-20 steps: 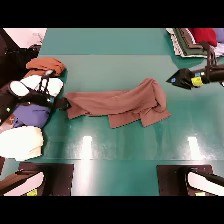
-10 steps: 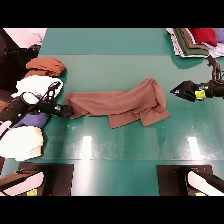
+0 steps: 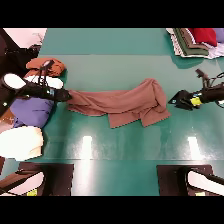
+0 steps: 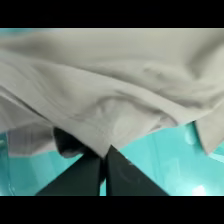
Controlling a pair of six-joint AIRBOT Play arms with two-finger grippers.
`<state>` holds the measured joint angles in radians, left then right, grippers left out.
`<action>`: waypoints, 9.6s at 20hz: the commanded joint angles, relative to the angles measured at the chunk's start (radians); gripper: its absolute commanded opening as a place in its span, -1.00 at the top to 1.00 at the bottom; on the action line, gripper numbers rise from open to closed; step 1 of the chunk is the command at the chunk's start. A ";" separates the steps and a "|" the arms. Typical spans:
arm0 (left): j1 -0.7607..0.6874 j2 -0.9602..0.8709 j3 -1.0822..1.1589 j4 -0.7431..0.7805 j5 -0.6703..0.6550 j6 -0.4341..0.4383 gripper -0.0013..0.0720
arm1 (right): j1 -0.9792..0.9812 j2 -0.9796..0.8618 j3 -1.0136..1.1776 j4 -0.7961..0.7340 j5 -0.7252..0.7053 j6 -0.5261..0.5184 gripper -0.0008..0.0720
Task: Fold the shirts.
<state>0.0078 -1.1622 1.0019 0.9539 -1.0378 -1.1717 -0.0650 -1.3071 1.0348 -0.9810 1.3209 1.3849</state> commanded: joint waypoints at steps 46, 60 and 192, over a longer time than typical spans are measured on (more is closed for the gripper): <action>0.001 -0.116 0.099 0.061 0.082 -0.085 0.90 | 0.084 -0.166 0.540 -0.145 0.010 0.106 0.93; 0.145 -0.224 0.276 0.084 -0.181 -0.085 -0.63 | -0.021 -0.320 0.697 -0.059 0.190 0.001 -0.22; 0.157 0.034 -0.471 -0.036 -0.212 -0.051 -0.38 | -0.268 0.288 -0.107 0.021 0.053 -0.081 -0.25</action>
<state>0.1921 -1.1366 0.5529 0.9379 -1.2816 -1.2308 -0.3317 -1.0241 0.9295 -0.9646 1.3731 1.3064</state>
